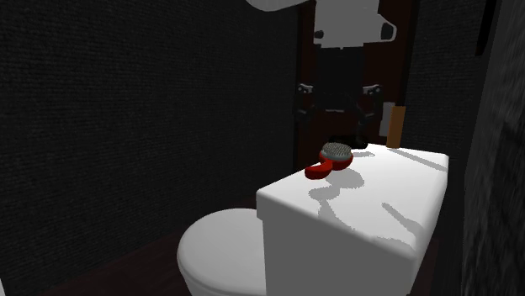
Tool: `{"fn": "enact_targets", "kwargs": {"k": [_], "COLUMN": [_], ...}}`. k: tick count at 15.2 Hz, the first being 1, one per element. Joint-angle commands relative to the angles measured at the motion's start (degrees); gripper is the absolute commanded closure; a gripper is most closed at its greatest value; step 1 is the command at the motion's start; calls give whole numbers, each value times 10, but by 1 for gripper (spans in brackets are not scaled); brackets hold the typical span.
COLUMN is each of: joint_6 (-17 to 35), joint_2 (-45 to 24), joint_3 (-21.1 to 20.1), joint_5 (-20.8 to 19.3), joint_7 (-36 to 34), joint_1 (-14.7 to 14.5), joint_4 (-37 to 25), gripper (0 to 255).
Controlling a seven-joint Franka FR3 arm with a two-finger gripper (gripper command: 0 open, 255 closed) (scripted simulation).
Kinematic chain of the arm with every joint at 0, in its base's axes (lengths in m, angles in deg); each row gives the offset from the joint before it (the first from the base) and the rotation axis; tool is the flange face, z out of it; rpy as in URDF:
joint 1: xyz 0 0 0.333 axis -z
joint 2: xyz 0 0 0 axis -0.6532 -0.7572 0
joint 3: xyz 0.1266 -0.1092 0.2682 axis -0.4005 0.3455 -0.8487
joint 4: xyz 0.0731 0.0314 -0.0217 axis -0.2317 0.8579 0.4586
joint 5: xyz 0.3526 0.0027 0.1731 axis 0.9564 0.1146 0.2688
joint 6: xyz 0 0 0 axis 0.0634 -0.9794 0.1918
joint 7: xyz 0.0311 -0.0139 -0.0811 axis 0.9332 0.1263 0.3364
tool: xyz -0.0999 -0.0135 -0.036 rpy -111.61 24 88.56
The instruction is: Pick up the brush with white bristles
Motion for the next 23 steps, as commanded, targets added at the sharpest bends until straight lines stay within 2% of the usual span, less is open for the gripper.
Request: {"fn": "enact_targets", "kwargs": {"k": [1, 9, 10, 19, 23], "joint_6": [9, 59, 59, 59, 28], "joint_2": [-17, -27, -25, -27, -20], "joint_3": [12, 17, 16, 17, 14], "joint_5": [14, 20, 19, 20, 16], "joint_7": [22, 32, 31, 32, 26], "joint_1": [-3, -3, -3, -3, -3], "joint_4": [-10, 32, 33, 32, 7], "gripper": [0, 0, 255, 255, 255]}}
